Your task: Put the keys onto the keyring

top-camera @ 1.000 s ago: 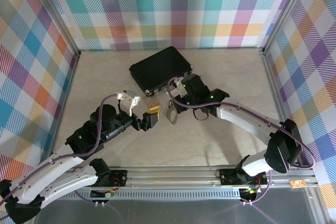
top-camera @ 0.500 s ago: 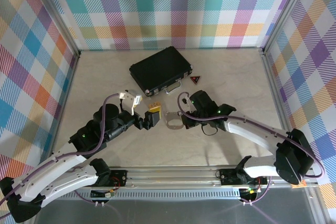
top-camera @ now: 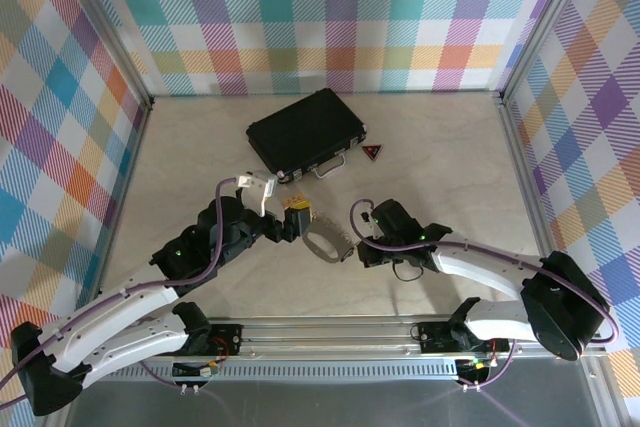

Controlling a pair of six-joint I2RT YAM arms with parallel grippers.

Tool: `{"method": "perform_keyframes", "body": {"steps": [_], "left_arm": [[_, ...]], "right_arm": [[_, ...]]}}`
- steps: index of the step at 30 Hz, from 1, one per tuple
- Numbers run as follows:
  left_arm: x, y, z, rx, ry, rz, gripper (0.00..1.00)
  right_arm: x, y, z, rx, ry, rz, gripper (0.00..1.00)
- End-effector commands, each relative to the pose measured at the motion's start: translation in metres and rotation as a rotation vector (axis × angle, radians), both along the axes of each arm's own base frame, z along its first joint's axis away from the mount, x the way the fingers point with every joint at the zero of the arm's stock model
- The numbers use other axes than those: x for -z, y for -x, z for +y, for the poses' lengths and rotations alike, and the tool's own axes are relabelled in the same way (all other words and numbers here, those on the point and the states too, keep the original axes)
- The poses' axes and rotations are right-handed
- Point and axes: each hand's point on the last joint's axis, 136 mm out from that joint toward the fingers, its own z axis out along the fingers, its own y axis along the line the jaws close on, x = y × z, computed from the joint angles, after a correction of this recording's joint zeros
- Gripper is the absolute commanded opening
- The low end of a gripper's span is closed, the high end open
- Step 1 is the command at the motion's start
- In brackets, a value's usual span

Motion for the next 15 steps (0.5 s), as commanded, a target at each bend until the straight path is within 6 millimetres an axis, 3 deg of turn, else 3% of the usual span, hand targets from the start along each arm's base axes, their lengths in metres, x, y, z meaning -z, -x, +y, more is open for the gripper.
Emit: {"method": "perform_keyframes", "body": {"steps": [1, 7, 11, 12, 14, 15], "left_arm": [[-0.002, -0.010, 0.002, -0.062, 0.040, -0.022, 1.00], [0.000, -0.035, 0.014, -0.214, 0.036, -0.031, 1.00], [0.000, -0.051, 0.024, -0.303, -0.007, -0.049, 1.00], [0.002, -0.056, 0.027, -0.319, -0.025, -0.049, 1.00], [0.009, -0.066, 0.037, -0.354, -0.057, -0.042, 1.00], [0.013, -0.072, 0.043, -0.377, -0.075, -0.037, 1.00]], "right_arm": [[-0.008, -0.007, 0.007, 0.011, -0.066, -0.043, 0.12], [-0.009, -0.005, 0.000, 0.023, -0.090, -0.099, 0.37], [-0.025, -0.007, -0.016, 0.070, -0.074, -0.172, 0.53], [-0.033, -0.009, -0.022, 0.088, -0.066, -0.203, 0.64], [-0.049, -0.015, -0.037, 0.126, -0.043, -0.285, 0.99], [-0.058, -0.018, -0.046, 0.151, -0.024, -0.336, 0.99]]}}
